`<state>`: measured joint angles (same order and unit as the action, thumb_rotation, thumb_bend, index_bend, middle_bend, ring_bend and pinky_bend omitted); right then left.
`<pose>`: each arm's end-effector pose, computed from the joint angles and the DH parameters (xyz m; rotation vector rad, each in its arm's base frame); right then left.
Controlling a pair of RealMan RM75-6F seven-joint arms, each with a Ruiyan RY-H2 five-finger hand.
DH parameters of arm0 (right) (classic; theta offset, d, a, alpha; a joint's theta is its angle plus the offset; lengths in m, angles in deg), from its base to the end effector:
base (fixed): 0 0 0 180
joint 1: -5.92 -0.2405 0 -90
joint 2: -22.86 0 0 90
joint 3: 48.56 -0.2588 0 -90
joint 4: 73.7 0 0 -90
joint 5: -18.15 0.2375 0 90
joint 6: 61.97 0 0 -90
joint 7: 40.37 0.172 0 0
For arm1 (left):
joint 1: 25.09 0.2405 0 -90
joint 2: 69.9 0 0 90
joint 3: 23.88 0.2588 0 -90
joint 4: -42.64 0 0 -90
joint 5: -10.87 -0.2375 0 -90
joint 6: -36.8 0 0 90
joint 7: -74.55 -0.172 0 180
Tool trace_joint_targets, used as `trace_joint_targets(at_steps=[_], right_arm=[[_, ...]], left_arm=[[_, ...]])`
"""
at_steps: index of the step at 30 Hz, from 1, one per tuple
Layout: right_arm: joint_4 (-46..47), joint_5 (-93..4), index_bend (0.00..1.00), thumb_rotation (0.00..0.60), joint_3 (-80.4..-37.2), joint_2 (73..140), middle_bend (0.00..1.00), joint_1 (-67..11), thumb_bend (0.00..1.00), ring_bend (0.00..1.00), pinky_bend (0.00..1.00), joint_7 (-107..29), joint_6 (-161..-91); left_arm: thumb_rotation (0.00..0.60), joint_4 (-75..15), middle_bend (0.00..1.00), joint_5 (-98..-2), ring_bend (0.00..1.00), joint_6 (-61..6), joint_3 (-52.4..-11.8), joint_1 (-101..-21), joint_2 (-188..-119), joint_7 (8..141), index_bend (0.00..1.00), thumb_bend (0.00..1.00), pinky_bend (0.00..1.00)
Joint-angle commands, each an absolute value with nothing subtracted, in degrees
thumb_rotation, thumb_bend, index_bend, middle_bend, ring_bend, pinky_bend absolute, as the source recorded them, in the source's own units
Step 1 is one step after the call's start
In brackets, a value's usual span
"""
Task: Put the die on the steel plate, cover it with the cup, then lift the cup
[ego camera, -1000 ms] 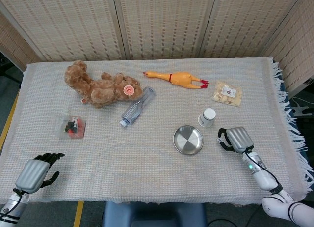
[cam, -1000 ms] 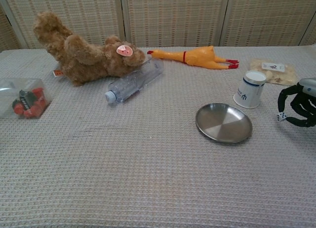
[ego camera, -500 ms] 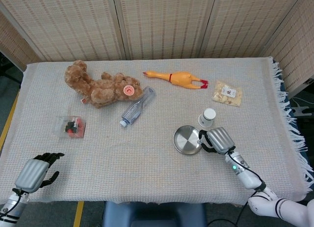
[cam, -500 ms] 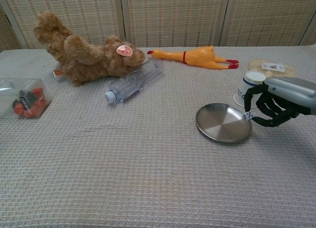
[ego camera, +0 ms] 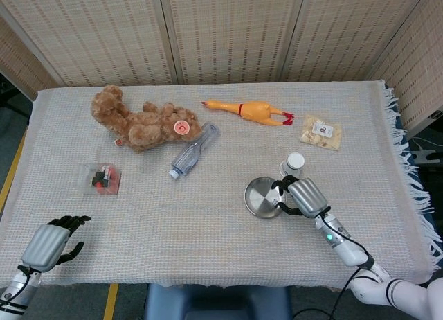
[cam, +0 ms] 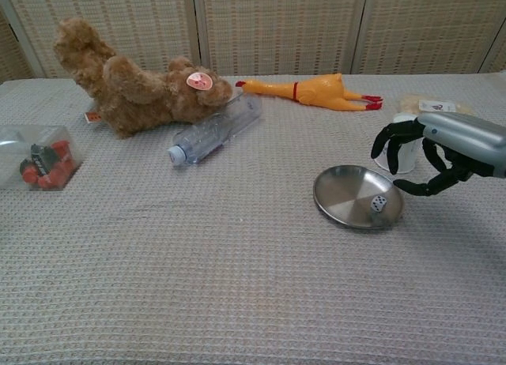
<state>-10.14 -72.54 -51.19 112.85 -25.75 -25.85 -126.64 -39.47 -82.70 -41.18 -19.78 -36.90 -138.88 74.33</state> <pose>-0.2485 -0.3508 -0.0314 1.8530 -0.9773 1.0914 -0.3305 0.2203 0.0785 -1.7329 -0.8537 -0.8076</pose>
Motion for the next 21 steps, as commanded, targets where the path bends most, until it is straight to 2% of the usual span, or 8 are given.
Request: trace_joint_targets(at_steps=[1, 6, 9, 11, 17, 21], right_arm=[[-13.35, -74.15, 0.33, 0.6, -51.57, 114.38, 0.37, -25.65, 0.22, 0.17, 0.48, -24.26, -130.28], [-18.05, -75.18, 0.33, 0.6, -52.13, 116.45, 0.36, -25.93, 0.22, 0.16, 0.41, -24.18, -133.12], [-21.84, -75.05, 0.33, 0.6, -53.13, 118.11, 0.3, -26.43, 0.22, 0.1, 0.34, -25.6, -134.44], [-26.86, -73.59, 0.33, 0.6, -54.91, 120.34, 0.26, -27.6, 0.22, 0.07, 0.31, -27.57, -133.97], [-32.64, -72.44, 0.33, 0.6, -55.5, 122.79, 0.22, -28.7, 0.22, 0.04, 0.28, -24.85, -133.31], [-35.28, -71.32, 0.32, 0.6, -55.93, 123.78, 0.18, -29.23, 0.21, 0.0, 0.2, -23.72, -132.31]], left_arm=[[0.6, -39.48, 0.33, -82.74, 0.3, -41.08, -19.74, -36.94, -138.91, 74.14, 0.25, 0.36, 0.45], [0.6, -39.53, 0.33, -82.78, 0.3, -41.08, -19.67, -36.91, -138.88, 74.08, 0.25, 0.36, 0.45], [0.6, -39.56, 0.33, -82.82, 0.3, -41.07, -19.64, -36.93, -138.86, 74.08, 0.25, 0.36, 0.45], [0.6, -39.59, 0.33, -82.85, 0.3, -41.07, -19.61, -36.93, -138.82, 74.07, 0.25, 0.36, 0.45], [0.6, -39.62, 0.33, -82.91, 0.3, -41.17, -19.59, -36.9, -138.78, 74.09, 0.25, 0.36, 0.45], [0.6, -39.63, 0.33, -82.9, 0.3, -41.15, -19.59, -36.91, -138.77, 74.04, 0.25, 0.36, 0.45]])
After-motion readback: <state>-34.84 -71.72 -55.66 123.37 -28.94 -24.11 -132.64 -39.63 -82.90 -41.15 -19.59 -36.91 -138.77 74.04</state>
